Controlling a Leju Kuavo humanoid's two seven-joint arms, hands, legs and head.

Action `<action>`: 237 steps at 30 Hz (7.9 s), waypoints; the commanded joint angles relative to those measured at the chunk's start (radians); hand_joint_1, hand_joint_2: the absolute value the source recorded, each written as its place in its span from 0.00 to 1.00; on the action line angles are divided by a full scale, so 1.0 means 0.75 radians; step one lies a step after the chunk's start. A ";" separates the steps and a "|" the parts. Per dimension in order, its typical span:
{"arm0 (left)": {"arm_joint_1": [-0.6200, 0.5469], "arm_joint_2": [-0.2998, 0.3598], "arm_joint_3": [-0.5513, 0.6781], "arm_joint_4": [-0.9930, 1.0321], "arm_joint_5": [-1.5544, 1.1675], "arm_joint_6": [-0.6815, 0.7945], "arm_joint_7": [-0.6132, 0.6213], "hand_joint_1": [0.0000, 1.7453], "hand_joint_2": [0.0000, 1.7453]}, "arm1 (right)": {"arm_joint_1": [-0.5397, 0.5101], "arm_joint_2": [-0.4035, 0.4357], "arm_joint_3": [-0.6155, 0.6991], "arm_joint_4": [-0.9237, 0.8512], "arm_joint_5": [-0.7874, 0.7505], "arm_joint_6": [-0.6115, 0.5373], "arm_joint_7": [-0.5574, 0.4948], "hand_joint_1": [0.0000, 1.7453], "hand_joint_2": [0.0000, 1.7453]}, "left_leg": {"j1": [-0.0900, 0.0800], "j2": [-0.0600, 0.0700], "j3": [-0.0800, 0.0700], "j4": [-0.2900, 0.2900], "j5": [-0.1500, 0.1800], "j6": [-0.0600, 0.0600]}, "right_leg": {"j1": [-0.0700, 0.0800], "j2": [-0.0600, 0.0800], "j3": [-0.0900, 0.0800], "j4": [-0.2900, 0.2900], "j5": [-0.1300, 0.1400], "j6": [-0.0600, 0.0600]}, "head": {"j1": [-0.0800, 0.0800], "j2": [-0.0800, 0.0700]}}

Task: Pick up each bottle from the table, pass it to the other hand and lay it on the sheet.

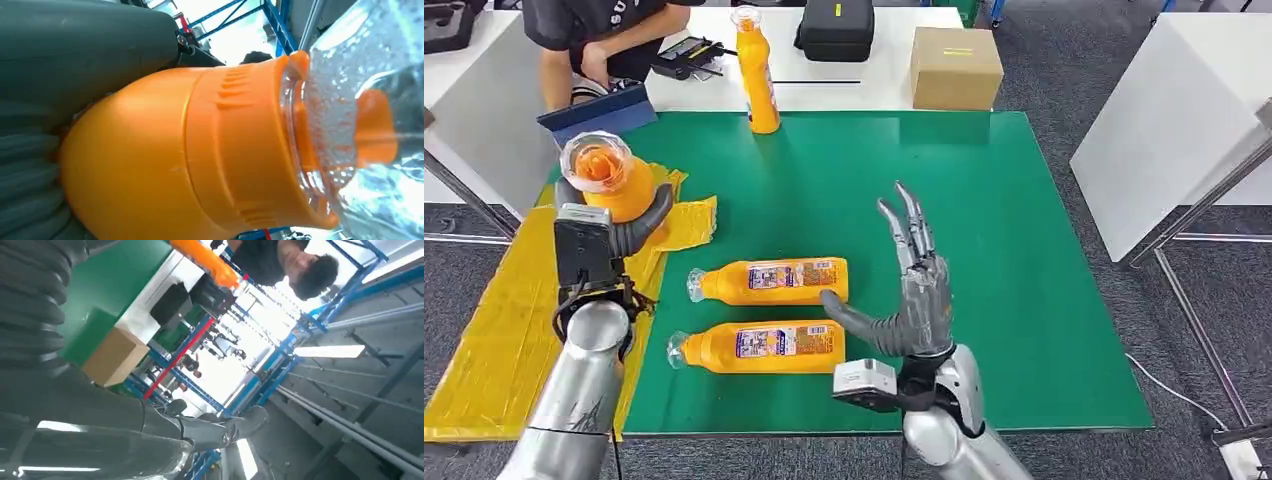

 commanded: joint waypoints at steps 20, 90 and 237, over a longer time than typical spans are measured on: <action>-0.396 0.262 -0.273 0.772 -1.609 0.392 0.460 1.00 1.00 | 0.304 -0.258 -0.406 -0.277 -0.028 -0.038 -0.137 0.00 1.00 | 0.001 -0.008 0.004 0.000 0.000 -0.003 | 0.001 -0.007 0.002 -0.001 -0.002 -0.001 | 0.000 0.000; -0.609 0.390 -0.368 1.292 -1.322 -0.051 0.209 1.00 1.00 | 0.141 -0.287 -0.282 -0.094 -0.105 0.009 -0.059 0.00 1.00 | 0.003 0.002 0.002 0.000 -0.001 -0.003 | 0.001 0.001 0.003 0.000 0.000 -0.001 | -0.001 0.000; 0.353 -0.065 0.032 -0.326 0.358 -0.786 -0.138 0.00 1.00 | -0.772 0.271 0.121 1.345 0.075 0.654 0.632 0.00 1.00 | 0.002 0.000 0.010 -0.001 0.000 -0.006 | 0.001 -0.001 0.008 0.001 -0.002 -0.002 | -0.001 0.000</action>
